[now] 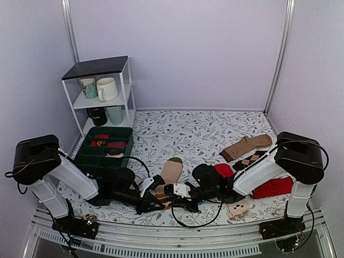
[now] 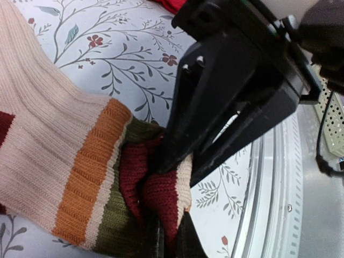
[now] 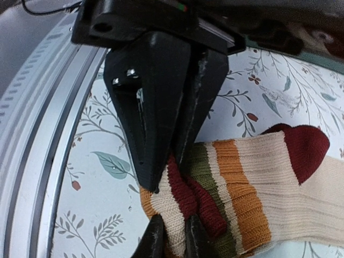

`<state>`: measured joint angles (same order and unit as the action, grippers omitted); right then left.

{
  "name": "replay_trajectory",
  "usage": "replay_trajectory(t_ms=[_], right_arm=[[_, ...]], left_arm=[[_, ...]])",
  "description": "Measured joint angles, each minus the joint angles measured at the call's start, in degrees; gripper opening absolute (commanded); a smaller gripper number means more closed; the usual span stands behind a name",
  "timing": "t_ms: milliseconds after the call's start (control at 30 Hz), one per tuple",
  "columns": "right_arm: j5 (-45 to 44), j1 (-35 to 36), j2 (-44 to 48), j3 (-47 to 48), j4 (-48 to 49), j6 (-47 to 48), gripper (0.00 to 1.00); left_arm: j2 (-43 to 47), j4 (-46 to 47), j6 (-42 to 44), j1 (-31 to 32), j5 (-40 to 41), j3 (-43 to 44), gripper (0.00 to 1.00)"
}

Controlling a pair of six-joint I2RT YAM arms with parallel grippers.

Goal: Roll the socks
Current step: Roll a pair of socks at the center of the board.

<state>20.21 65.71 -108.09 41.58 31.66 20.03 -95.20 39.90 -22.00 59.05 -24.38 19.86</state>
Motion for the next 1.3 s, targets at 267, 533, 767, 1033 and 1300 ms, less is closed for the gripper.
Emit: replay_trajectory(t_ms=[267, 533, 767, 1033, 1300], right_arm=[[1.57, -0.26, -1.05, 8.09, -13.38, -6.47, 0.01], [6.84, -2.36, -1.25, 16.31, -32.3, -15.5, 0.01], [18.6, -6.62, -5.97, 23.82, -45.75, -23.32, 0.02], [26.93, -9.38, -11.93, 31.61, -56.3, -25.2, 0.02], [29.97, -10.19, -12.72, 31.89, -59.65, -25.22, 0.02]], left_arm=[[6.16, -6.86, 4.0, 0.0, 3.34, -0.33, 0.3], [27.5, -11.98, 11.76, 2.01, 12.39, -5.03, 0.39], [30.42, -8.92, 15.04, 7.48, 17.09, -10.34, 0.42], [21.29, -5.95, 21.09, 10.56, 21.09, -7.8, 0.44], [11.63, -2.99, 26.38, 11.32, 21.16, -1.77, 0.45]])
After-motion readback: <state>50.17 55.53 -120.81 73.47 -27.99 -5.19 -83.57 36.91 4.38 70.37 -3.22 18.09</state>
